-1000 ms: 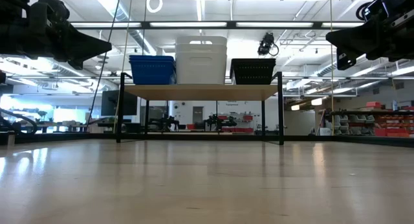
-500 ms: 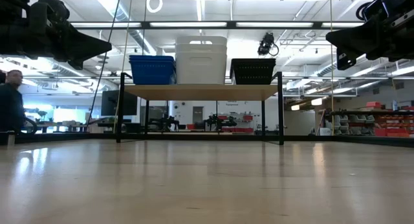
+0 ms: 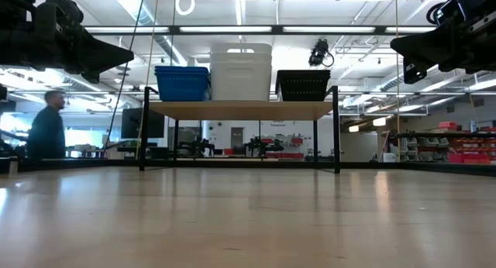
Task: Stack baskets on shelf by color
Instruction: Return to Home Position
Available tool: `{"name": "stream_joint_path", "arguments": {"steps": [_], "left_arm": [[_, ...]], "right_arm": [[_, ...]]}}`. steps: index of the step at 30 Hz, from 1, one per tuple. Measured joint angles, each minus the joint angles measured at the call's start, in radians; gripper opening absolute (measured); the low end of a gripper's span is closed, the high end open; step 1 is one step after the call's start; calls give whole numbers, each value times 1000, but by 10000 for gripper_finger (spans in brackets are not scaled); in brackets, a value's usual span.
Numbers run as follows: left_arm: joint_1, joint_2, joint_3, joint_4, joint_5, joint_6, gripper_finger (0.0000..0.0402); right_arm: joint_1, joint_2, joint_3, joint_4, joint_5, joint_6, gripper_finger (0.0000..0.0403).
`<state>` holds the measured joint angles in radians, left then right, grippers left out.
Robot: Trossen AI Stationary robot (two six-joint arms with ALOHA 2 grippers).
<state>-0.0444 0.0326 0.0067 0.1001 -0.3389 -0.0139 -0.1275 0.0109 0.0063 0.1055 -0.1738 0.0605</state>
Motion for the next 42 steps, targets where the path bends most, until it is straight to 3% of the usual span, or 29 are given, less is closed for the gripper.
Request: {"name": "stream_joint_path", "arguments": {"steps": [42], "left_arm": [[0, 0, 0, 0, 0, 0, 33]], "right_arm": [[0, 0, 0, 0, 0, 0, 18]]}}
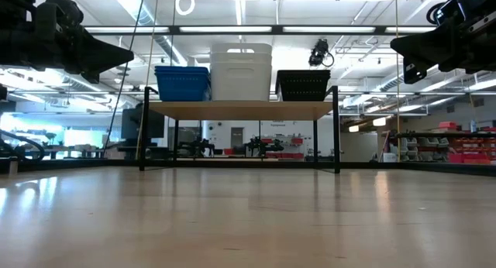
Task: Stack baskets on shelf by color
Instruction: Return to Home Position
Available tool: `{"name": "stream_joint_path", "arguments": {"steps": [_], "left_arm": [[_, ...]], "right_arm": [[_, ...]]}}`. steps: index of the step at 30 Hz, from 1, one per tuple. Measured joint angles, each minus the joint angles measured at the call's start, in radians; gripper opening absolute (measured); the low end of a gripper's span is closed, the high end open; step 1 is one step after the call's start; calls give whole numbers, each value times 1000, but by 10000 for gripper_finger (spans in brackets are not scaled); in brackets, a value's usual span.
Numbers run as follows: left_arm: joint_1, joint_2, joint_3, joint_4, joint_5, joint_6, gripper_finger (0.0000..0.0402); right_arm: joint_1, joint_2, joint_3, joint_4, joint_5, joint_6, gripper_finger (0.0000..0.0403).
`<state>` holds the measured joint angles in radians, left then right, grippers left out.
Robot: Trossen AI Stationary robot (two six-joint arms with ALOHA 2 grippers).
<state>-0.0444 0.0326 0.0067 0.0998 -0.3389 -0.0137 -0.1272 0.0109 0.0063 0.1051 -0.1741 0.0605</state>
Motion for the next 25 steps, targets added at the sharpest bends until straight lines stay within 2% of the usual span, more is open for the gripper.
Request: {"name": "stream_joint_path", "arguments": {"steps": [25], "left_arm": [[0, 0, 0, 0, 0, 0, 39]], "right_arm": [[0, 0, 0, 0, 0, 0, 18]]}}
